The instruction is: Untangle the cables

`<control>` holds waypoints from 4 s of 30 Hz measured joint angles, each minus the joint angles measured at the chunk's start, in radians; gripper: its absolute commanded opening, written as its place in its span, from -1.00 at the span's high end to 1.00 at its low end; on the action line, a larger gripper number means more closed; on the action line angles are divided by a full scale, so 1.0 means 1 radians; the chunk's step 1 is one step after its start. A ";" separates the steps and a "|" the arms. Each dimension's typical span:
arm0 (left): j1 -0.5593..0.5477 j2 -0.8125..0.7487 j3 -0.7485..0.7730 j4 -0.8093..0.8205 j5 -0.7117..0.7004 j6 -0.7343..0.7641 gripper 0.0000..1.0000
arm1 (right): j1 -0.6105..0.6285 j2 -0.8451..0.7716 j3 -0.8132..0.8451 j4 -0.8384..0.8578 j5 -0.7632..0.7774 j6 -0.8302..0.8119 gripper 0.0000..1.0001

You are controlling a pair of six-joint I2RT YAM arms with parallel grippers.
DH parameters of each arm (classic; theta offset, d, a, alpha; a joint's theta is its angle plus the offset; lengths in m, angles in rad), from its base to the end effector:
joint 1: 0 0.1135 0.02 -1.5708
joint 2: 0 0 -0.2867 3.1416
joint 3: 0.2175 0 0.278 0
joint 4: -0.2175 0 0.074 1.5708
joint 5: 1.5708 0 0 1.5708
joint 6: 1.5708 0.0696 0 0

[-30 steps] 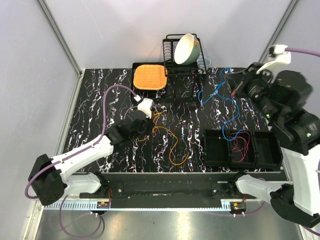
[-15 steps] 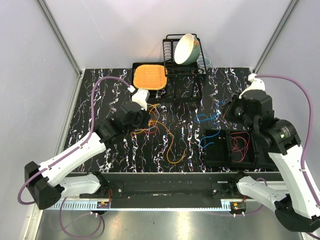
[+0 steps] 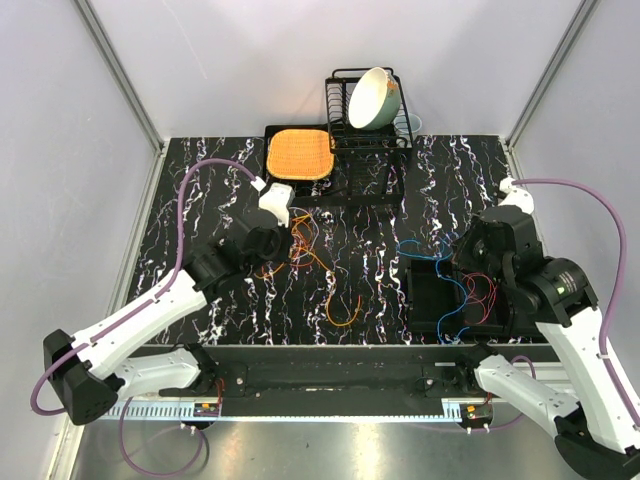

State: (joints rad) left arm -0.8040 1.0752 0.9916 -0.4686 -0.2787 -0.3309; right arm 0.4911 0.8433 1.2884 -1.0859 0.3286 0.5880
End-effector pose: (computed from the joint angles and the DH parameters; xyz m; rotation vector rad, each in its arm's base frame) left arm 0.2075 -0.1877 0.3289 0.3349 2.0965 -0.3850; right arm 0.1523 0.0560 0.4150 0.2861 2.1644 0.2513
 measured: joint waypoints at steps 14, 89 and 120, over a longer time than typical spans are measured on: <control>0.000 -0.001 -0.005 0.000 0.000 0.000 1.00 | 0.000 0.058 0.069 0.012 0.054 -0.018 1.00; 0.000 -0.022 -0.037 0.014 0.002 -0.002 1.00 | 0.000 -0.219 -0.047 -0.147 0.067 0.148 1.00; 0.000 -0.055 -0.054 0.015 0.005 -0.009 1.00 | 0.000 0.028 0.044 0.048 0.124 0.052 1.00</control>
State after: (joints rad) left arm -0.8040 1.0199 0.9379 -0.4534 -0.2737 -0.3397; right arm 0.4911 0.8715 1.3323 -1.0382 0.4530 0.6403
